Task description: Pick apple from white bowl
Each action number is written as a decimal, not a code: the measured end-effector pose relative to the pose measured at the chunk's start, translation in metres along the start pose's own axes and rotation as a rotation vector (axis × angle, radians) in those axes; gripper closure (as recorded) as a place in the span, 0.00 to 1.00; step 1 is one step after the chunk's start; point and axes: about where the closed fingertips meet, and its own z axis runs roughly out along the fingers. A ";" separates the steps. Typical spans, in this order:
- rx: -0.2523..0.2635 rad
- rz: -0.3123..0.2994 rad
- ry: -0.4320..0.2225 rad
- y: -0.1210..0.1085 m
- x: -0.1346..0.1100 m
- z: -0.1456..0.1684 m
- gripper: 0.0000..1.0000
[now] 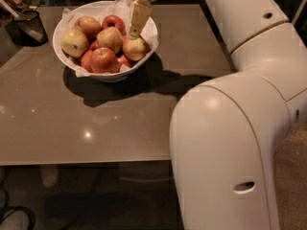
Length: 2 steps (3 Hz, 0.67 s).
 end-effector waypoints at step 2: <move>-0.053 0.013 0.015 0.007 0.007 0.023 0.24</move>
Offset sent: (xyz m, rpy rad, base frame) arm -0.0215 -0.0111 -0.0411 -0.0738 0.1475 0.0203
